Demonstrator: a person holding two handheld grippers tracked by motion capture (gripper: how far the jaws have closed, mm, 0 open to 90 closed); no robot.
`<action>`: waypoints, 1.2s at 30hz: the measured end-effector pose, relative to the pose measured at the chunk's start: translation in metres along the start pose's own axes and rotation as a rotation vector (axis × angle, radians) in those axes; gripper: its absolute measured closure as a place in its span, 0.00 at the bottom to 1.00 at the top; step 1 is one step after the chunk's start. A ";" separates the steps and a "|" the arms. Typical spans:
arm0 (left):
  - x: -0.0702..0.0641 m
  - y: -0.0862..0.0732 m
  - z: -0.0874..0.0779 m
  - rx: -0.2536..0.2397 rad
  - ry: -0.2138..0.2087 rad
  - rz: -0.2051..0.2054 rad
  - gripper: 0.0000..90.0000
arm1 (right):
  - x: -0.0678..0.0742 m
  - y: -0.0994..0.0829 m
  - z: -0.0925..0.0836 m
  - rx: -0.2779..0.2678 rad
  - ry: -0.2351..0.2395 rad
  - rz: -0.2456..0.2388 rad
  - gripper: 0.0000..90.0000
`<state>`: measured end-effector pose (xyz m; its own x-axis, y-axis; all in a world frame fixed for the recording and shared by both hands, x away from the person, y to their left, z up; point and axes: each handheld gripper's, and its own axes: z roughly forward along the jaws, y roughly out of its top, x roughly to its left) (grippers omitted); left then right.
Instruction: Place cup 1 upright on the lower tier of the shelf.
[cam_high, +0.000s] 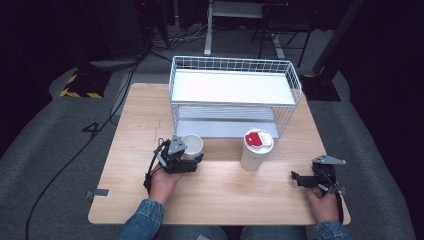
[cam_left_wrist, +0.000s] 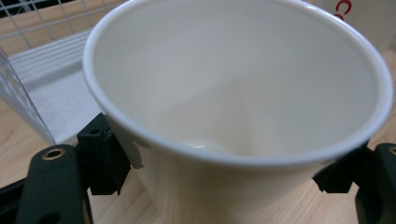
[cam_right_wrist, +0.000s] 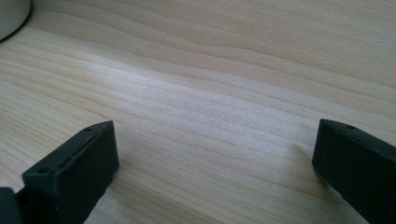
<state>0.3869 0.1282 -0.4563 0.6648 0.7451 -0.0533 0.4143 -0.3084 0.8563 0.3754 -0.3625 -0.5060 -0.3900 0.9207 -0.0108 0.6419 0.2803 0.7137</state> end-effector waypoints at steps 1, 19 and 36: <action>0.001 0.006 0.002 0.000 -0.006 0.007 0.24 | 0.000 0.000 0.000 0.000 0.000 0.000 0.01; 0.004 0.041 0.023 -0.042 -0.014 0.003 0.24 | 0.000 0.000 0.000 0.000 -0.001 0.000 0.01; 0.004 0.060 0.050 -0.074 0.017 -0.021 0.24 | 0.000 0.000 0.000 0.000 -0.001 0.000 0.01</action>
<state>0.4453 0.0837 -0.4310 0.6454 0.7613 -0.0629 0.3801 -0.2485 0.8909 0.3752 -0.3625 -0.5060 -0.3895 0.9209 -0.0118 0.6421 0.2807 0.7134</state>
